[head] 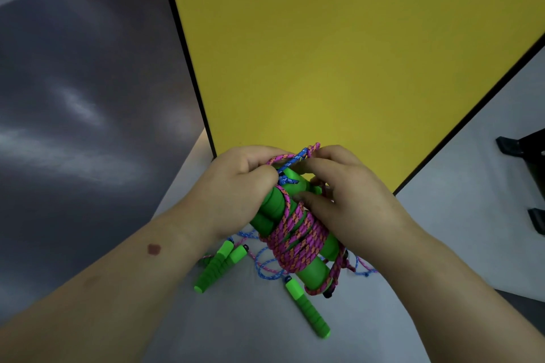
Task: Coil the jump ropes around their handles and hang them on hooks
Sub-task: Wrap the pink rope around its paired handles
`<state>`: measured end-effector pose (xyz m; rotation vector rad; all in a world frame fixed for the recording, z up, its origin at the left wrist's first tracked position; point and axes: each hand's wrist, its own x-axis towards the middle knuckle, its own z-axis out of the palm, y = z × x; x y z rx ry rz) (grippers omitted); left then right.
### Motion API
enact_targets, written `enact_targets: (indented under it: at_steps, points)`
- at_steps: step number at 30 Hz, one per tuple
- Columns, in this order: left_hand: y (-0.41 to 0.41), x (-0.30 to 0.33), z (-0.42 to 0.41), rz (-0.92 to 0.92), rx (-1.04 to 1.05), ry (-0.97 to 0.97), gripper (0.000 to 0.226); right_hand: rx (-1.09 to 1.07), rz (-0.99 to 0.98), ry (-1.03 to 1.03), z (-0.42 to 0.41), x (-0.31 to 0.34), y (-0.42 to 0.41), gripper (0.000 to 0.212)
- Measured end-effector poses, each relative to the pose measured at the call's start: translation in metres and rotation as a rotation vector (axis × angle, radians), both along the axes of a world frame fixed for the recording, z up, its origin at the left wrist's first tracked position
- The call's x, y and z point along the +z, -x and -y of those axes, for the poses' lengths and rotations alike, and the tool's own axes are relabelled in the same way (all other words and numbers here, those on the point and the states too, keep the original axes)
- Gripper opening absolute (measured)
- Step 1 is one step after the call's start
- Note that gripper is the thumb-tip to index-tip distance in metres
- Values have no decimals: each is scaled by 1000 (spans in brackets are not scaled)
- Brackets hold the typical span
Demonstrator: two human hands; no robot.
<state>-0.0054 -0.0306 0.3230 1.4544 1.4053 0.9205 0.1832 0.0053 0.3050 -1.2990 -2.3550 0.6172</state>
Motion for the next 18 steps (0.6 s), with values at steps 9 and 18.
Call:
enact_targets:
  at_steps: [9,18]
  points:
    - [-4,3,-3,-33,105,-76,40,-8,-107,28,-1,3,0,37]
    - [10,-7,-12,-392,182,51,26,-29,-722,432,-2,4,4,38]
